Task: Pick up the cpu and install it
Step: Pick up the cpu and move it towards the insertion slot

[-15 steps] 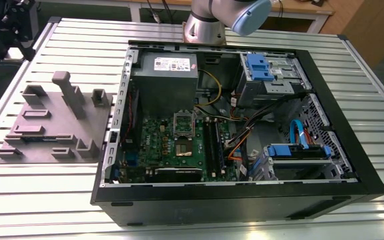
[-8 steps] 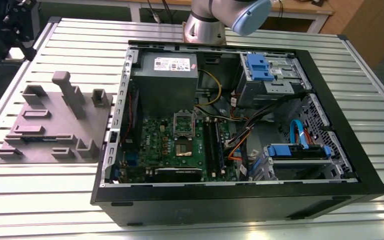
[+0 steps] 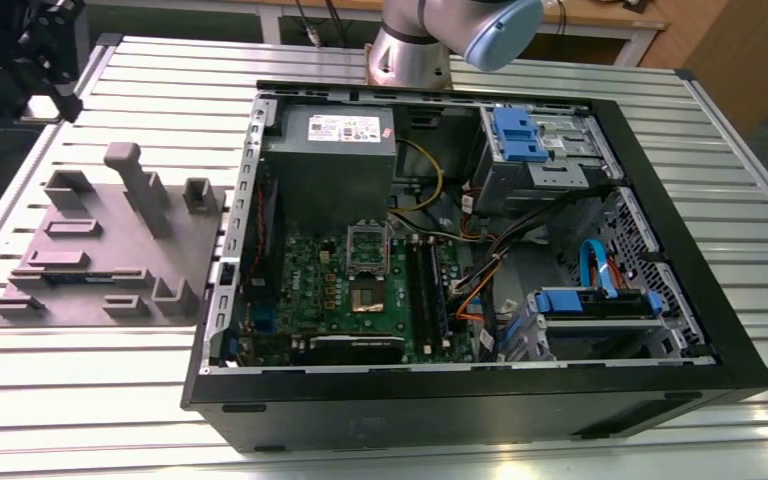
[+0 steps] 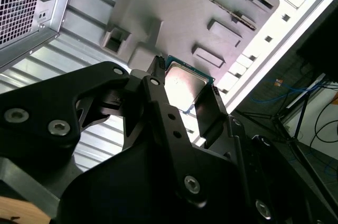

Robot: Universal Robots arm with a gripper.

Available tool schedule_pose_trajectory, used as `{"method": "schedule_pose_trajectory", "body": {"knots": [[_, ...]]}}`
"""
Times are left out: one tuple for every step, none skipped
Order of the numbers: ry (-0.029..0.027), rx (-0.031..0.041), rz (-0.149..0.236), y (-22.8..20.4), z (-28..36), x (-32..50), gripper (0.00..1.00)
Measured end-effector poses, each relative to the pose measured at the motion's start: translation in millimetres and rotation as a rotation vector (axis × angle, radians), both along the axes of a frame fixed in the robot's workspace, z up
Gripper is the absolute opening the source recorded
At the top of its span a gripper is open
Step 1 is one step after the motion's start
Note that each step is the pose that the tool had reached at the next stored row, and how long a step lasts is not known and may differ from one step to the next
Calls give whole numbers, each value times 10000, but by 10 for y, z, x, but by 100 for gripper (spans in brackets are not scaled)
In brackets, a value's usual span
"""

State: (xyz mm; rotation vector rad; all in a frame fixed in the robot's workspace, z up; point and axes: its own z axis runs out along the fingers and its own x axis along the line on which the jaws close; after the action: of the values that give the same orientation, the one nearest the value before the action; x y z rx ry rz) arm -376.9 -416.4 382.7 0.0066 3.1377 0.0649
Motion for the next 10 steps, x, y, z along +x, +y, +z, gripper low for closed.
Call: {"method": "schedule_pose_trajectory", "body": {"knots": [[0, 0, 0, 0, 0, 2, 47], [1, 0, 0, 0, 0, 4, 47], [0, 0, 0, 0, 0, 6, 47], [1, -1, 0, 0, 1, 8, 47], [1, -1, 0, 0, 0, 10, 47], [1, -1, 0, 0, 1, 28, 47], [0, 0, 0, 0, 0, 44, 47], [1, -1, 0, 0, 0, 46, 47], [1, -1, 0, 0, 1, 47, 47], [1, -1, 0, 0, 1, 50, 47]]}}
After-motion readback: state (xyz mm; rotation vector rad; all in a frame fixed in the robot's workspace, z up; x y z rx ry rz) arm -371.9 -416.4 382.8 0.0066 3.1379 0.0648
